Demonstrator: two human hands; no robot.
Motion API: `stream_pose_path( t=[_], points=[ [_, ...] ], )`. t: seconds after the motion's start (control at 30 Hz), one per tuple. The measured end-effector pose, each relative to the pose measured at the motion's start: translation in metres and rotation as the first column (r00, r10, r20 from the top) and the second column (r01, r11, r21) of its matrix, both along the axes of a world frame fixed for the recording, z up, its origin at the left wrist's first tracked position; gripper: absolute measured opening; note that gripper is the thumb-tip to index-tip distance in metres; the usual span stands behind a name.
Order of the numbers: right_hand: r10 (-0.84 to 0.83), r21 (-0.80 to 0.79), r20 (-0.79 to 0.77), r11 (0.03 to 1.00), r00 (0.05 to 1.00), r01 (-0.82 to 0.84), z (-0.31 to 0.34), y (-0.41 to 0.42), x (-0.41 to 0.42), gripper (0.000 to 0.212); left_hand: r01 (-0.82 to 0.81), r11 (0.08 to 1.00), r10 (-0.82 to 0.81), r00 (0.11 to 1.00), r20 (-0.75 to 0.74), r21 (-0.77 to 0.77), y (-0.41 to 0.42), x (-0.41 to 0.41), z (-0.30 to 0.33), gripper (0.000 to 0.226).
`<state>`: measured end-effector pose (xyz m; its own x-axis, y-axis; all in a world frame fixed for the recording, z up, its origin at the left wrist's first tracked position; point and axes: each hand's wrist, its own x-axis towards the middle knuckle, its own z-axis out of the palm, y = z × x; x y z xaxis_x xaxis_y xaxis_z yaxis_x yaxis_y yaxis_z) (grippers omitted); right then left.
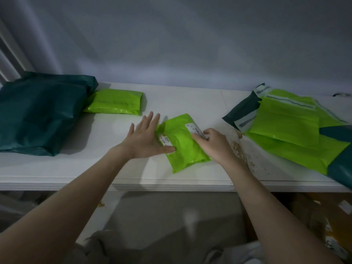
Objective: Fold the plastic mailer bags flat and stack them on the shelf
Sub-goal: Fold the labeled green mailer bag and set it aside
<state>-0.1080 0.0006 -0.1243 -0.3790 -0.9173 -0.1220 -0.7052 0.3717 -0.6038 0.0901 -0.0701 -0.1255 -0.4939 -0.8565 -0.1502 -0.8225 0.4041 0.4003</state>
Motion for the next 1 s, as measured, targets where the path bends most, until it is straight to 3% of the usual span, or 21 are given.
stream_pose_path(
  t=[0.07, 0.17, 0.27, 0.37, 0.53, 0.63, 0.7, 0.77, 0.83, 1.0],
  points=[
    [-0.028, -0.039, 0.13, 0.999, 0.991, 0.033, -0.001, -0.003, 0.002, 0.044, -0.066, 0.998, 0.066, 0.998, -0.002, -0.016, -0.004, 0.009, 0.005, 0.116],
    [-0.029, -0.06, 0.197, 0.997, 0.98, 0.042, 0.0, -0.006, 0.013, 0.035, -0.173, 0.985, 0.173, 0.983, -0.061, 0.012, -0.008, 0.018, 0.006, 0.108],
    [-0.003, -0.13, 0.281, 0.991, 0.96, 0.041, -0.001, -0.013, 0.021, 0.021, -0.16, 0.981, 0.176, 0.97, -0.167, 0.105, -0.009, 0.025, 0.004, 0.1],
    [0.058, -0.235, 0.285, 0.972, 0.957, 0.011, 0.003, -0.016, 0.029, 0.025, -0.163, 0.985, 0.172, 0.933, -0.315, 0.053, -0.01, 0.035, 0.009, 0.087],
    [0.259, -0.416, 0.284, 0.901, 0.923, -0.125, 0.027, -0.015, 0.041, 0.024, -0.255, 0.965, 0.245, 0.794, -0.556, 0.06, -0.016, 0.052, 0.027, 0.072],
    [0.384, -0.433, 0.314, 0.872, 0.868, -0.229, 0.042, -0.016, 0.05, 0.025, -0.17, 0.974, 0.224, 0.745, -0.628, 0.146, -0.013, 0.061, 0.046, 0.074],
    [0.424, -0.428, 0.344, 0.865, 0.837, -0.263, 0.047, -0.017, 0.057, 0.024, -0.063, 0.969, 0.209, 0.725, -0.657, 0.238, -0.012, 0.07, 0.055, 0.061],
    [0.432, -0.414, 0.36, 0.868, 0.827, -0.274, 0.048, -0.02, 0.063, 0.022, 0.044, 0.941, 0.222, 0.663, -0.714, 0.334, -0.012, 0.078, 0.059, 0.037],
    [0.425, -0.411, 0.39, 0.874, 0.817, -0.259, 0.047, -0.023, 0.069, 0.02, 0.042, 0.928, 0.275, 0.592, -0.758, 0.369, -0.013, 0.084, 0.059, 0.021],
    [0.308, -0.391, 0.577, 0.917, 0.757, -0.075, 0.042, -0.034, 0.084, 0.016, -0.08, 0.948, 0.309, 0.458, -0.833, 0.308, -0.019, 0.089, 0.054, 0.011]
  ],
)
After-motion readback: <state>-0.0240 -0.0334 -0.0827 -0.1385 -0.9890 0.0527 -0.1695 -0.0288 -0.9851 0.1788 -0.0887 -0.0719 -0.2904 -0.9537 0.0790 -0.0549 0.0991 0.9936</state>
